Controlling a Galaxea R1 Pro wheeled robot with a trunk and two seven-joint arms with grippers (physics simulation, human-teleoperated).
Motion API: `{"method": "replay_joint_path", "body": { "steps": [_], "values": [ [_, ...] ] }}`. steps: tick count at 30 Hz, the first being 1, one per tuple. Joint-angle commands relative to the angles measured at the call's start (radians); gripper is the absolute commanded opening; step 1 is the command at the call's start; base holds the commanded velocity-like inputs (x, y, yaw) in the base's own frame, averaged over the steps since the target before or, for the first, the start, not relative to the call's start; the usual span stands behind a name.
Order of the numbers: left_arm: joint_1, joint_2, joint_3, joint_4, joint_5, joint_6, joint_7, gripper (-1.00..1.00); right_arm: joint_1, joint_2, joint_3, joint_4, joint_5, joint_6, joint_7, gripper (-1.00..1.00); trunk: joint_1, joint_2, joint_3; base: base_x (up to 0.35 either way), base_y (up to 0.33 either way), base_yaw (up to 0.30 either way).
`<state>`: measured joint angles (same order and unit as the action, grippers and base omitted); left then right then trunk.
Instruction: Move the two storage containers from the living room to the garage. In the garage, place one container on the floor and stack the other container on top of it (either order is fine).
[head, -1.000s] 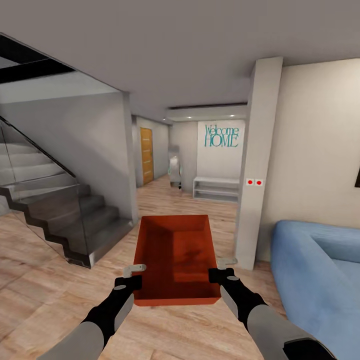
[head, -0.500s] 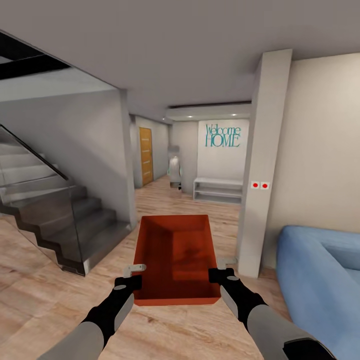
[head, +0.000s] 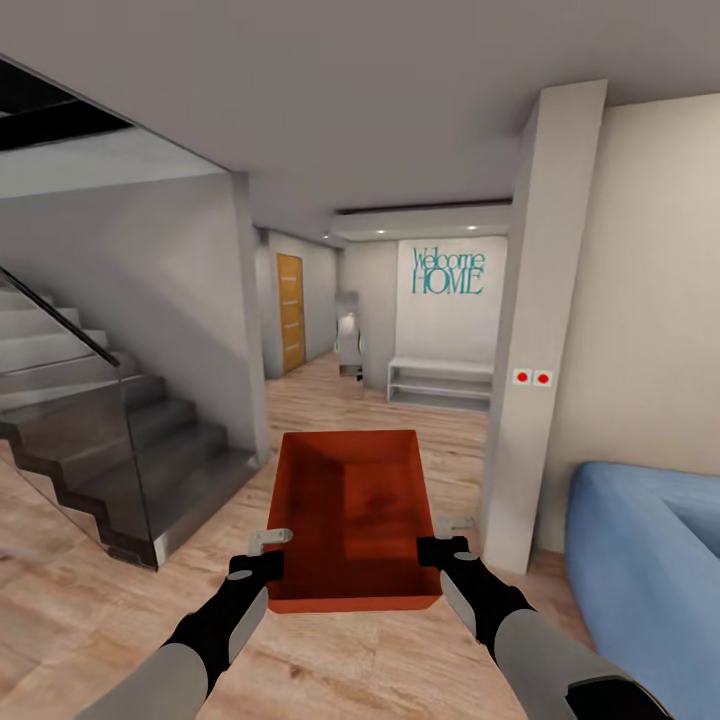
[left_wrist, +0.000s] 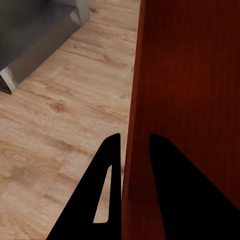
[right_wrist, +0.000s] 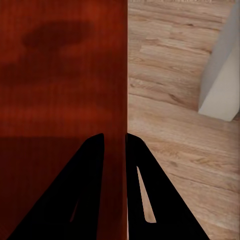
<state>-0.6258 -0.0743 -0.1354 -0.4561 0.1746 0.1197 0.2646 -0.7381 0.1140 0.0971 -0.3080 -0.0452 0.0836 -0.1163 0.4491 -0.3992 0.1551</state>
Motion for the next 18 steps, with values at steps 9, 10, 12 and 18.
{"method": "replay_joint_path", "body": {
  "steps": [9,10,12,18],
  "values": [
    [0.000,0.060,0.053,0.000,0.014,0.006,0.013,-1.00,0.000,-0.004,0.003,-0.005,0.005,-0.022,-0.005,-1.00,0.001,-0.001,0.000,0.324,0.000,0.000],
    [0.000,0.060,0.053,0.000,0.014,0.006,0.013,-1.00,0.000,-0.004,0.003,-0.005,0.005,-0.022,-0.005,-1.00,0.001,-0.001,0.000,0.324,0.000,0.000],
    [0.000,0.060,0.053,0.001,0.014,0.007,0.013,-1.00,0.000,-0.004,0.003,-0.005,0.005,-0.022,-0.005,-1.00,0.001,-0.001,0.000,0.324,0.000,0.000],
    [0.000,0.062,0.053,0.002,0.015,0.009,0.013,-1.00,0.000,-0.004,0.003,-0.005,0.005,-0.022,-0.005,-1.00,0.001,-0.001,0.000,0.324,0.000,0.000]
  ]
}}
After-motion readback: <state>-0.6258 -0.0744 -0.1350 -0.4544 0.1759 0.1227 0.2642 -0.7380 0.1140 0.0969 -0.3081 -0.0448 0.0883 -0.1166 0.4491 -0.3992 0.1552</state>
